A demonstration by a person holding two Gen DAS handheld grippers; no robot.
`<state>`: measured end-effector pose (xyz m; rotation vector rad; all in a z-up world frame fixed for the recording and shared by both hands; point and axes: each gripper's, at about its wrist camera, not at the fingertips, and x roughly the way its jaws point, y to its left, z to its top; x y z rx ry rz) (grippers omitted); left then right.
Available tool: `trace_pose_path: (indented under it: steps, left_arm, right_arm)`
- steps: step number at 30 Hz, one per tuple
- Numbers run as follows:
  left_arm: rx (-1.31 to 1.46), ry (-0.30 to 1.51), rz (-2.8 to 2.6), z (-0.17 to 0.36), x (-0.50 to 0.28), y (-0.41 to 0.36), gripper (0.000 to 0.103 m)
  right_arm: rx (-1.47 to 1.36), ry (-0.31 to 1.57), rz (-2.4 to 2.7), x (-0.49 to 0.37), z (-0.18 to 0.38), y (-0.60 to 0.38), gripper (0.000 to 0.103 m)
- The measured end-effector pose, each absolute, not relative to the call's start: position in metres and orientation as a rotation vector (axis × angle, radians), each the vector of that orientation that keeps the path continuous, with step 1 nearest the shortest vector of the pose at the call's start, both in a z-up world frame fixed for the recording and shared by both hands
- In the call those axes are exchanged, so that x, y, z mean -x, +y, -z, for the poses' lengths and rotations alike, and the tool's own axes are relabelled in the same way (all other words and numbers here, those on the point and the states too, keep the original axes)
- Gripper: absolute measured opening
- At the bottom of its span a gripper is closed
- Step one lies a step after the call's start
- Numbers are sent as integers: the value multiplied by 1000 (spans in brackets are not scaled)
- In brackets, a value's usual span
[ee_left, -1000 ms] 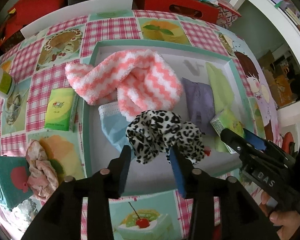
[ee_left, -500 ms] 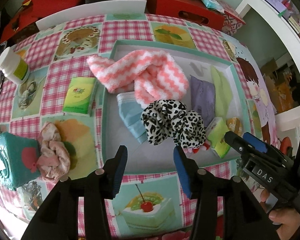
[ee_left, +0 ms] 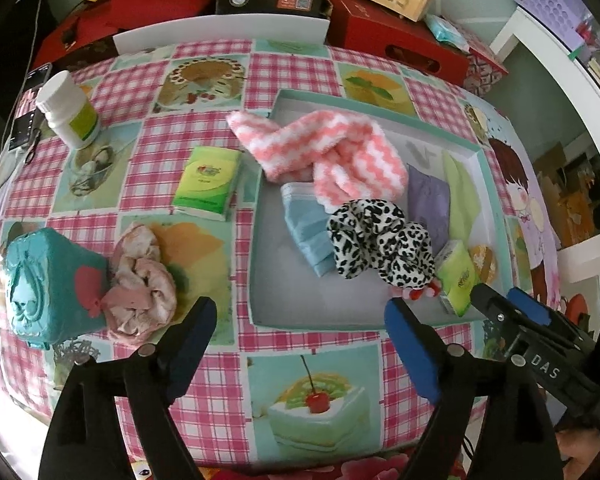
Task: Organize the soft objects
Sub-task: 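Open the left tool on the scrunchie while the right opens on the packet, then move the left tool to the pink floral scrunchie beside the teal box while the right withdraws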
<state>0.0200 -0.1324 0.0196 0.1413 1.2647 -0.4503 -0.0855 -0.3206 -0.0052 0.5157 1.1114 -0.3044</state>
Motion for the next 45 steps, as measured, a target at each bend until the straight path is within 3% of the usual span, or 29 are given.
trace_pose_path:
  steps: [5,7,10,12,45]
  left_arm:
    - [-143,1254,445,-20,-17,-128,92]
    - [-145,1255,443,-20,-16,-127,101]
    - [-142,1252,441,-20,-15,-124,101]
    - [-139,1252,440,-21,-15,-123,101]
    - [-77,1159,342,-20,-25,-76,101]
  right_arm:
    - [-501,1109,320,89,1,-318,92]
    - [-493,1107,322,90,-1,-317,92]
    - [-476,1103,328,91,-4,-316,92]
    - [-468,1102,336,92,-6,-316,103]
    - [-380,1082,186,67,-20,-262,103]
